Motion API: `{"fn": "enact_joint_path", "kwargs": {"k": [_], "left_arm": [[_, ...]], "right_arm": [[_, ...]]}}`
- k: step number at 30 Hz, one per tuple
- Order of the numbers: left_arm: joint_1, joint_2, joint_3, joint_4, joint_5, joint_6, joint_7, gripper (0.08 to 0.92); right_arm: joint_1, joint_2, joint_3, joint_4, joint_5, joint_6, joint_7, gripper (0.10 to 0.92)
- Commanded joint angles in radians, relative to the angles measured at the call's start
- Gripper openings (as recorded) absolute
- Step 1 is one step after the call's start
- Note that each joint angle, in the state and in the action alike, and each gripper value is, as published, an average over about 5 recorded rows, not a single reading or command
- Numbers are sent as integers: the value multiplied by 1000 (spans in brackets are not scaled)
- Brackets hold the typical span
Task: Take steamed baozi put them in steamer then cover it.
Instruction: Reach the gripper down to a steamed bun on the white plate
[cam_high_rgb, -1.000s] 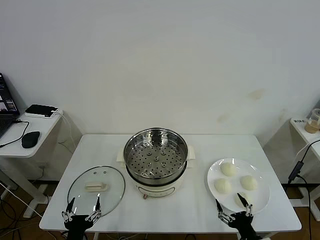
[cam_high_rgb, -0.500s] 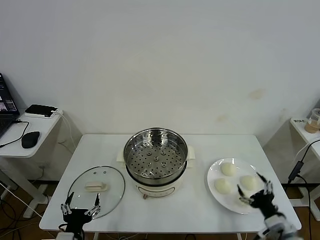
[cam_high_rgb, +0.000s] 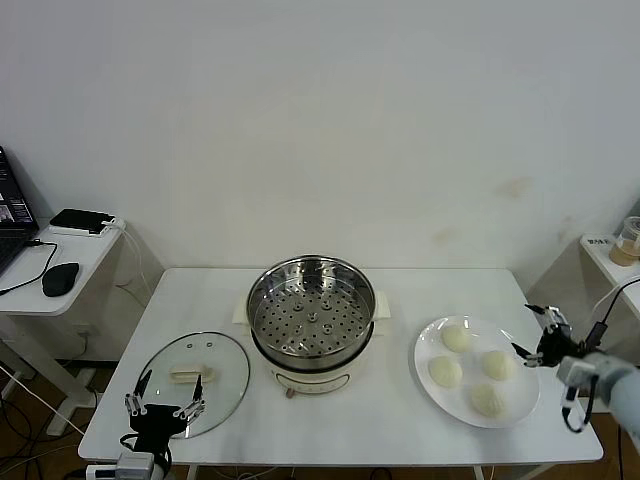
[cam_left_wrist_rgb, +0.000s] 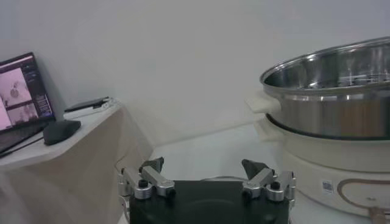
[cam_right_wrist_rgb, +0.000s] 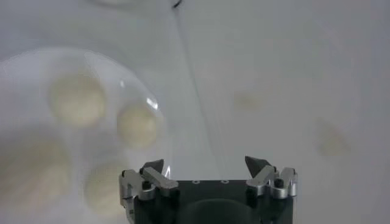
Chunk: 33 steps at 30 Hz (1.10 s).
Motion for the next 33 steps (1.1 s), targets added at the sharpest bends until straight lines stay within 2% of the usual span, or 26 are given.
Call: {"fn": "enact_joint_path", "kwargs": {"k": [1,8,19,33], "left_arm": [[-10,-2,-2,-2,12,10,6,823],[-30,-10,-12,0,19,21,6,823],[-37,-19,-20,-7,26,32,8,823],[-37,-23,-32,-10,28,39,10,823]], "right_arm": [[482,-93,-416,-285,-6,64,-298,823],[696,51,-655,-431,-20,75,-358,823],[851,208,-828,-591,-56,53,-383,823],[849,245,-868,-647,-111,43,-372,822]]}}
